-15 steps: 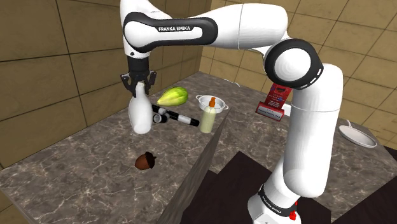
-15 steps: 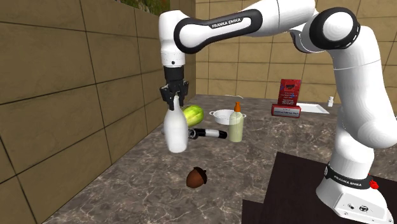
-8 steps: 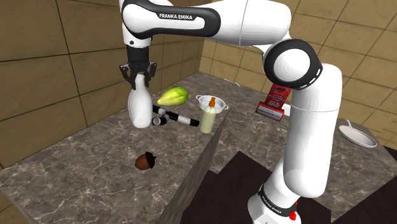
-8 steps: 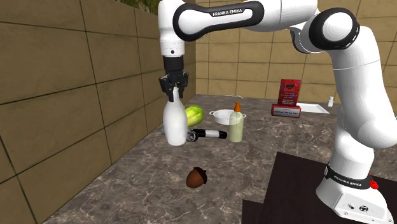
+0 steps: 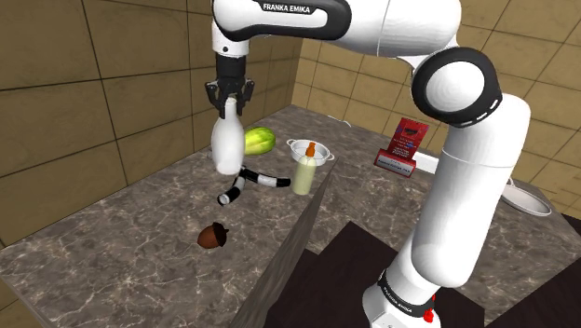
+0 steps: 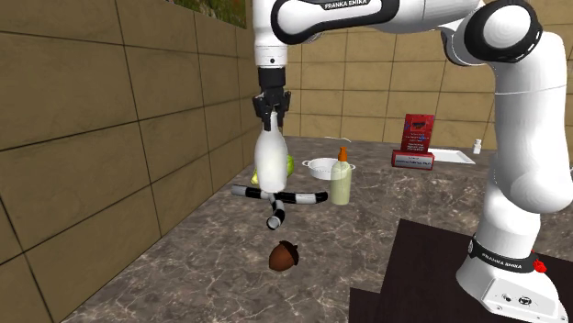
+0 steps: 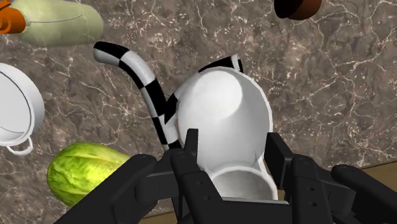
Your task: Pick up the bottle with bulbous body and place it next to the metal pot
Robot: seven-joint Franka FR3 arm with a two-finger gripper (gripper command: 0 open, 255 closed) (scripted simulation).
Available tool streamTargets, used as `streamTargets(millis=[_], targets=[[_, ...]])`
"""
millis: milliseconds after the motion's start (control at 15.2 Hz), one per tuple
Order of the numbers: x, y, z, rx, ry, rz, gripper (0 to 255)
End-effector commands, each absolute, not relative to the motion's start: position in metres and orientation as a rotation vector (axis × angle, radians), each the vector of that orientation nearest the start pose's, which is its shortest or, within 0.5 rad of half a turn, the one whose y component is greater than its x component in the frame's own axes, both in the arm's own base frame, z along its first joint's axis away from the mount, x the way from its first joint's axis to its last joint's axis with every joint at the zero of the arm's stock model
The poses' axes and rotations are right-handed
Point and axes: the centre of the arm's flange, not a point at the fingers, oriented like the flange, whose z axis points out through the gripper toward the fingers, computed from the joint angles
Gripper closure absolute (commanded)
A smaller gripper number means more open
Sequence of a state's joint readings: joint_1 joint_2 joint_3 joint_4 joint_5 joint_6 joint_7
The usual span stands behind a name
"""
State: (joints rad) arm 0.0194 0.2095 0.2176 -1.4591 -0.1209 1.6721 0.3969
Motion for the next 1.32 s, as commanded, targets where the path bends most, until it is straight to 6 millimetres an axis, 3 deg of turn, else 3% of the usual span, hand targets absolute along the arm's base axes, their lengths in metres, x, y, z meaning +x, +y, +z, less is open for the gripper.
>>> streamTargets(millis=[0, 1254], targets=[[0.607, 0.099, 0.579, -3.2, 0.243, -0.051, 255], [0.543, -0.124, 0.674, -3.2, 0.243, -0.051, 255]])
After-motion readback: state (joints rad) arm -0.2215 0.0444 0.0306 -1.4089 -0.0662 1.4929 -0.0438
